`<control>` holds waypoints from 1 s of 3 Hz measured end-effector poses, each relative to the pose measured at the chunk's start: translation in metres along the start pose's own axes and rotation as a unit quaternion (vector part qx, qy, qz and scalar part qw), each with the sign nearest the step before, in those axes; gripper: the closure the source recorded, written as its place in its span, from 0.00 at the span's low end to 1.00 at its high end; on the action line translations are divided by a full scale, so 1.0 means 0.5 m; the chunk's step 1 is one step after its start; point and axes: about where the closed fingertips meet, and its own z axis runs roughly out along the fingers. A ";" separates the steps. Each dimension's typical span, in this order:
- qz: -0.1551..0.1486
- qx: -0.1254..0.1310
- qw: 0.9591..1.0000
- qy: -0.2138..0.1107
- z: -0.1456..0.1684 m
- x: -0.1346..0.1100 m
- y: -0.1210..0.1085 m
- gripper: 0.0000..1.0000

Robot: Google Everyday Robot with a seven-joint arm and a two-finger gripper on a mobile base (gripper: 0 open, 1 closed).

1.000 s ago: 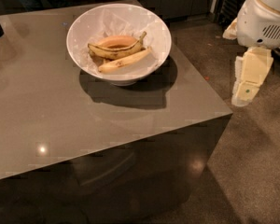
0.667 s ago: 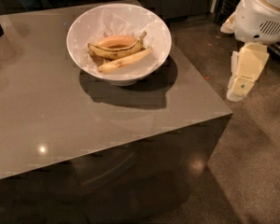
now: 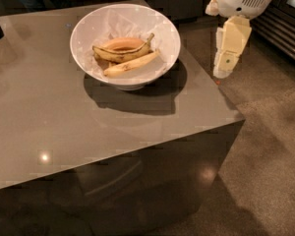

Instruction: Pick banana from white bowl

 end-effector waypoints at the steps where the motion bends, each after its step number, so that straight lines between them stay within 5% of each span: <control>1: -0.034 0.002 0.999 0.000 0.010 -0.069 -0.040 0.00; 3: -0.044 0.021 0.998 -0.040 0.020 -0.108 -0.070 0.00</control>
Offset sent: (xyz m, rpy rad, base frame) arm 0.0192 0.0263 0.0057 -0.0137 -0.0127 0.0528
